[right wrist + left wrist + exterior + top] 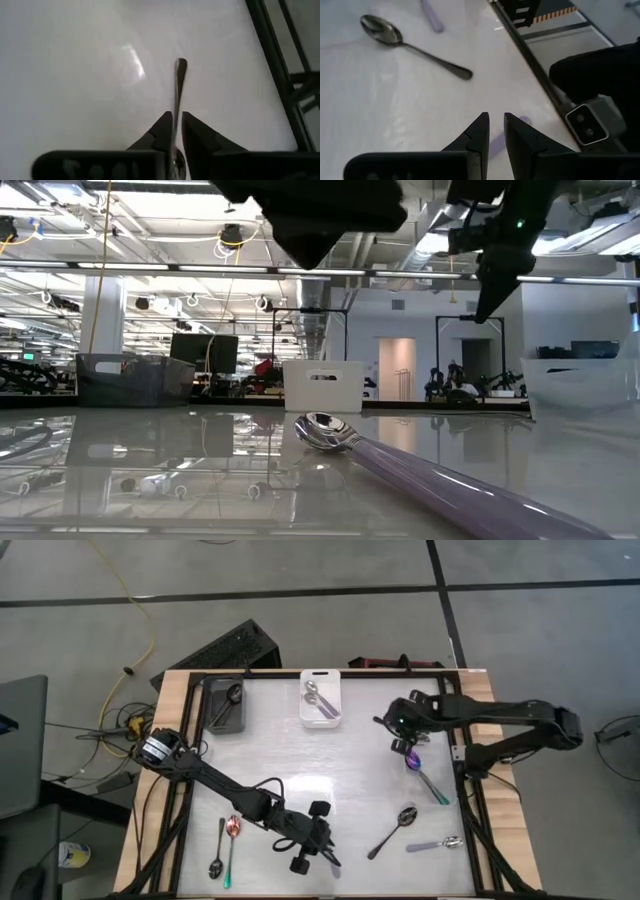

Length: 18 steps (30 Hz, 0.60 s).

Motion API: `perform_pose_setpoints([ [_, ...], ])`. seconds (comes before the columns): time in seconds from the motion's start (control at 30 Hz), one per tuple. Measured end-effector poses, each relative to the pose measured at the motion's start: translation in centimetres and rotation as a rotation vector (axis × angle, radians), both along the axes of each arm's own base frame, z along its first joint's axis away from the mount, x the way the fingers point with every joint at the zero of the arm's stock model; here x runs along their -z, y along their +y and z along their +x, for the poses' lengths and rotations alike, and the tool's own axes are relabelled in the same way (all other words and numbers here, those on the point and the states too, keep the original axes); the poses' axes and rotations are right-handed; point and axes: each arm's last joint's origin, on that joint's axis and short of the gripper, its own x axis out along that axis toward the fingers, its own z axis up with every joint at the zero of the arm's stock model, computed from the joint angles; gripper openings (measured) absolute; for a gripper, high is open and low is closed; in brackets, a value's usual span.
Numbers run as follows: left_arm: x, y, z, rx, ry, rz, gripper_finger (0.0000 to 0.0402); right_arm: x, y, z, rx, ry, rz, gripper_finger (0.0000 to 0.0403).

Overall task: Sort silverware by color (type)
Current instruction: Put the black spoon into the black bin

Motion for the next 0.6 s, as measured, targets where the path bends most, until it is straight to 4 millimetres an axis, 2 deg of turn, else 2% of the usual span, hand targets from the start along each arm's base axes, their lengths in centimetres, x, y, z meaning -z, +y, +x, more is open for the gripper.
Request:
perform_pose_setpoints([
  [0.13, 0.0, -0.3, -0.2, 0.01, 0.001, -0.002, 0.0043, 1.6, -2.0, 0.0, 0.044, 0.08, 0.006, 0.0092],
  [0.23, 0.1, -0.8, -0.4, 0.024, 0.008, 0.002, 0.0043, 3.8, -4.0, -0.2, 0.078, 0.159, 0.073, 0.0117],
  [0.4, 0.2, -1.5, -0.9, 0.063, 0.01, 0.035, 0.0043, 7.4, -6.7, 0.0, 0.086, 0.19, 0.237, 0.0181],
  [0.6, 0.3, -1.4, -0.9, 0.079, 0.006, 0.071, 0.0043, 10.7, -8.9, 0.8, 0.063, 0.287, 0.215, 0.0242],
])
